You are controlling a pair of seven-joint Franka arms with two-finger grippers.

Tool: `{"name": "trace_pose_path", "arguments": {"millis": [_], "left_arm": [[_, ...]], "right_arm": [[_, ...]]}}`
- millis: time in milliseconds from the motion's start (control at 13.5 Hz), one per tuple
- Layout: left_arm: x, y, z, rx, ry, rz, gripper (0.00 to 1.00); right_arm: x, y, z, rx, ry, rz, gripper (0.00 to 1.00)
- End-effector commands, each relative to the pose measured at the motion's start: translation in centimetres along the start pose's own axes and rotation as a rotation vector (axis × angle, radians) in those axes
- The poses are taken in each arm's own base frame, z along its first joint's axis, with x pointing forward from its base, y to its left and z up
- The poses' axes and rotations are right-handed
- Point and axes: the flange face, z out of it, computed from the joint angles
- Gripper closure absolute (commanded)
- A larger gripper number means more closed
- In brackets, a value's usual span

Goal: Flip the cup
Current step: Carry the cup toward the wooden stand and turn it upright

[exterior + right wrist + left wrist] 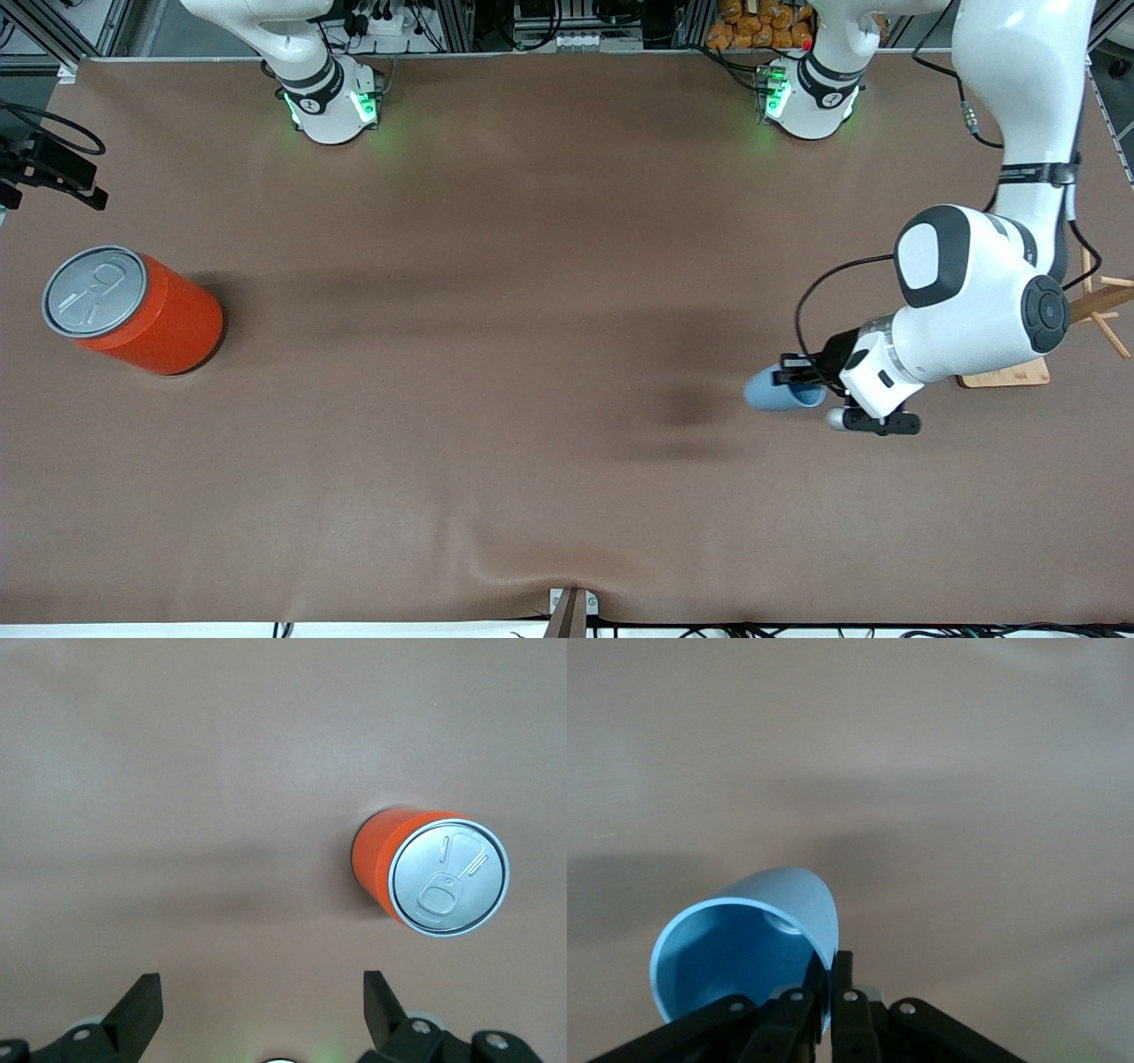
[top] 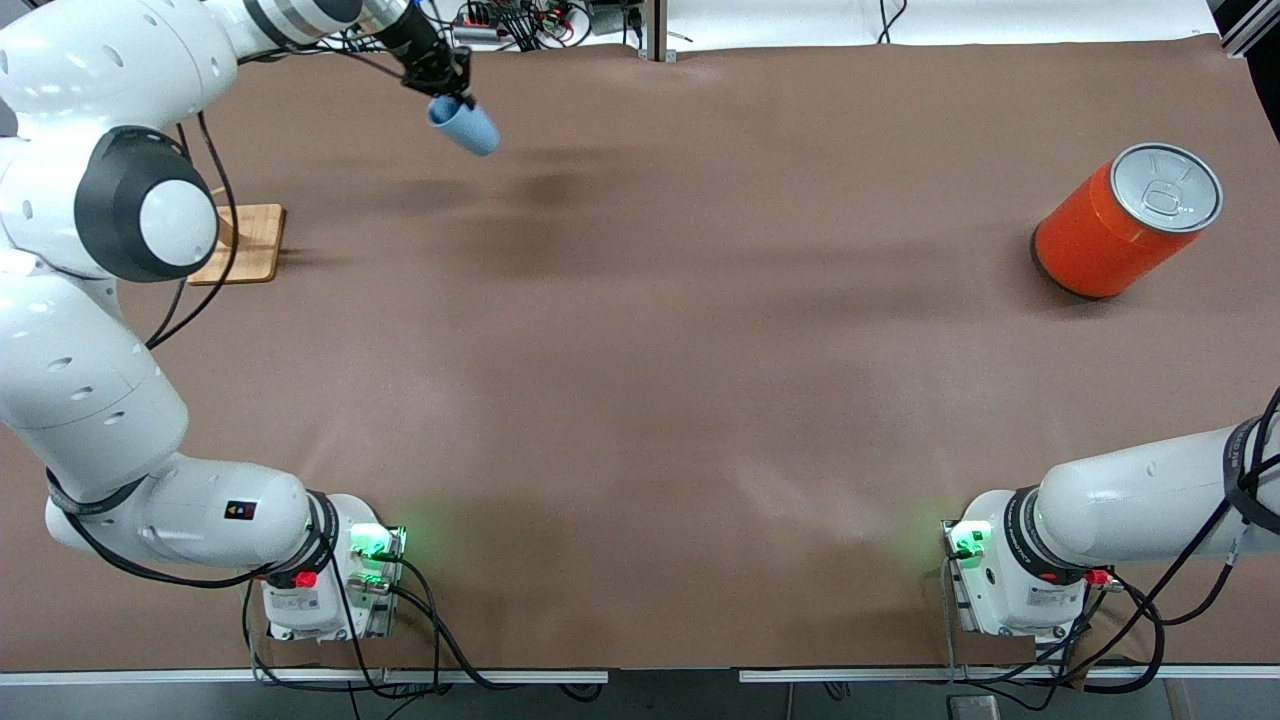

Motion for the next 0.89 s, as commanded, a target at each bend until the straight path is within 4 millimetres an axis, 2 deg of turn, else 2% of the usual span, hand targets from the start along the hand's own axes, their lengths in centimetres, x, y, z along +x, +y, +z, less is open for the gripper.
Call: {"name": "trace_pose_path", "arguments": {"millis": [0,74,148,222,370,667,741,815], "left_arm": [[-2.0,-3.6,0.0,0.130,-0.012,-0.019,1.00],[-2.4,-4.6,0.0,0.137,-0.002,-0.060,1.00],[-2.8,-6.5,0.4,0.142,0.021,-0.100,1.00],[-3.4,-7.1,1.4,0.154,0.052,-0.097,1.00],[-4.0,-8.0,2.7,0.224,0.090,-0.062,1.00],[-4.6,-8.5,3.5,0.236,0.080,-0.075,1.00],[-4.6,-9.5,3.9,0.237,0.070,-0.091,1.00],[-4.6,-9.7,4.2,0.237,0.064,-0.092,1.00]], "right_arm": [[-0.1,0.0,-0.6,-0.009,0.010,-0.004,0.00],[-0.1,0.0,-0.6,-0.009,0.009,-0.004,0.00],[-0.1,0.0,-0.6,-0.009,0.009,-0.004,0.00],[-0.1,0.0,-0.6,-0.009,0.009,-0.004,0.00],[-0.1,0.0,-0.6,-0.008,0.009,-0.002,0.00],[-0.2,0.3,-0.6,-0.001,0.004,0.006,0.00],[-0.2,0.4,-0.7,-0.001,0.007,0.007,0.00],[-0.2,0.4,-0.7,0.000,0.007,0.007,0.00]]}}
